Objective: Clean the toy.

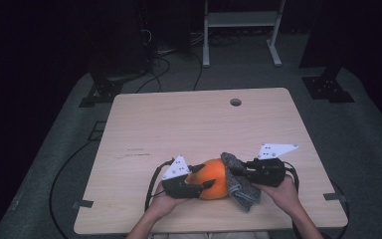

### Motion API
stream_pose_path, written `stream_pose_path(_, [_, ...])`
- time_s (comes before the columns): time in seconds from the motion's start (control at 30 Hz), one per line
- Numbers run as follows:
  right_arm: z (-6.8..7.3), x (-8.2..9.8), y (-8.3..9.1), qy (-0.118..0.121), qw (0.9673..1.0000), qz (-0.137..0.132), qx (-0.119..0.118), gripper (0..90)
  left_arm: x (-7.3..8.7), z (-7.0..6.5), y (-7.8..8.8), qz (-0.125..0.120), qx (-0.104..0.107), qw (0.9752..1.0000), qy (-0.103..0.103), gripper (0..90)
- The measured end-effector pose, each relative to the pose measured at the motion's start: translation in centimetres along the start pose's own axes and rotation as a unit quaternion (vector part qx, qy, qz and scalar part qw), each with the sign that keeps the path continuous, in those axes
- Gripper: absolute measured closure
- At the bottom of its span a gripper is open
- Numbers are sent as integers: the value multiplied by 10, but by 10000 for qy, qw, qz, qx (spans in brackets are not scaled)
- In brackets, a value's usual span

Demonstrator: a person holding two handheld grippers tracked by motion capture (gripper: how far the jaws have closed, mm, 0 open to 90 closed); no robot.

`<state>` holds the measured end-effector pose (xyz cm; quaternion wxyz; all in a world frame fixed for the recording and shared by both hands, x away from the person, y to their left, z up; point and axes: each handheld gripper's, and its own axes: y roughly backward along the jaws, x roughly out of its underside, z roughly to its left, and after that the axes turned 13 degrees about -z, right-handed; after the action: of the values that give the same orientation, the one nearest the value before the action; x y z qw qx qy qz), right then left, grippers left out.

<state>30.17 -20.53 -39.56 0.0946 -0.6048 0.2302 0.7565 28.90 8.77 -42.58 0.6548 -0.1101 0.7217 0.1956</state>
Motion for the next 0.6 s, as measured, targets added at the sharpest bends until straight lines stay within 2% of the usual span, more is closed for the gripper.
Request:
stream_pose_path(0.1, [14,-10,0,195,9992,-241,-245,758,-6,-3,2,-85,92,9999,34,410])
stream_pose_path(0.13, [17,-12,-2,272,9990,-257,-251,757,-6,-3,2,-70,75,9999,14,408])
stream_pose_path(0.17, [16,-11,-3,268,9991,-230,-254,757,-5,-3,2,5,32,10000,-29,400])
stream_pose_path(0.23, [9,-3,-8,182,9998,14,-115,759,-1,1,1,55,33,9999,82,346])
stream_pose_path(0.27, [3,3,-9,30,9999,39,-123,760,-1,1,0,96,38,9999,102,287])
stream_pose_path(0.3, [1,4,-8,-40,9999,54,-123,760,-1,2,-2,220,-2,9997,39,238])
stream_pose_path(0.33, [0,3,-7,-12,10000,97,9,760,-1,1,-4,302,-52,9995,-5,185])
stream_pose_path(0.37, [0,1,-6,16,9999,86,56,760,1,1,-5,328,-94,9994,5,177])
stream_pose_path(0.43, [5,-4,-5,-32,9999,-83,-89,760,4,0,-8,323,-104,9994,-13,190])
stream_pose_path(0.47, [11,-7,-7,50,9998,-120,-174,759,6,-1,-9,330,-104,9994,-82,222])
stream_pose_path(0.53, [21,-10,-13,297,9992,-95,-262,757,6,-4,-10,336,-128,9991,-222,279])
stream_pose_path(0.57, [23,-10,-15,347,9991,-58,-252,757,5,-5,-9,363,-116,9988,-322,306])
stream_pose_path(0.6, [21,-8,-17,377,9990,16,-224,759,4,-5,-7,345,-79,9989,-304,324])
